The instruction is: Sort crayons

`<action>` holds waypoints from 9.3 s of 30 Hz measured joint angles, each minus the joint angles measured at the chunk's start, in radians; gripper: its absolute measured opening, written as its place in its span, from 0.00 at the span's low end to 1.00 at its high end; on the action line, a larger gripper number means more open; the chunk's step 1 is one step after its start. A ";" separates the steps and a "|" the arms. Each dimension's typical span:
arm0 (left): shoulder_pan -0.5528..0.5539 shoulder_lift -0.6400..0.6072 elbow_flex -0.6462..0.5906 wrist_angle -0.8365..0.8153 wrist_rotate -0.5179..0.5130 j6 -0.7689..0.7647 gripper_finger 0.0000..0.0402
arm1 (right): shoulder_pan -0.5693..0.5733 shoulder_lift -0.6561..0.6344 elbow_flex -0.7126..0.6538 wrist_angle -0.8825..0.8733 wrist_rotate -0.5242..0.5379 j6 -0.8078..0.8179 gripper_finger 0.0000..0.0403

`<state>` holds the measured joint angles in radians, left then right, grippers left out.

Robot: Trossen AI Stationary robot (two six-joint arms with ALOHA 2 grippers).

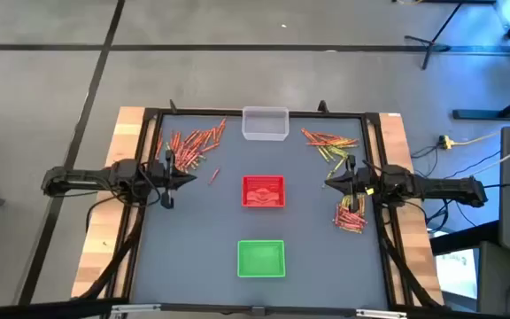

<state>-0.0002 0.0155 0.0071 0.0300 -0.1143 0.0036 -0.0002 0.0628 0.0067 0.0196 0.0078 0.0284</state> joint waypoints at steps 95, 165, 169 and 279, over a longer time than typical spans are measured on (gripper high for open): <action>0.005 0.022 0.000 0.324 -0.154 0.114 0.00 | 0.000 0.037 0.104 0.094 0.290 0.044 0.01; 0.111 0.175 0.000 0.555 -0.004 0.111 0.00 | -0.603 1.678 0.936 -0.468 0.160 -0.605 0.36; 0.111 0.175 0.000 0.561 -0.004 0.112 0.00 | -0.603 1.679 0.936 -0.468 0.157 -0.606 0.26; 0.111 0.175 0.000 0.659 0.023 0.057 0.00 | -0.746 1.603 1.184 -0.687 0.016 -0.242 0.43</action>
<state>0.1108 0.1904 0.0071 0.6888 -0.0910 0.0608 -0.7460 1.6661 1.1903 -0.6674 0.0238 -0.2133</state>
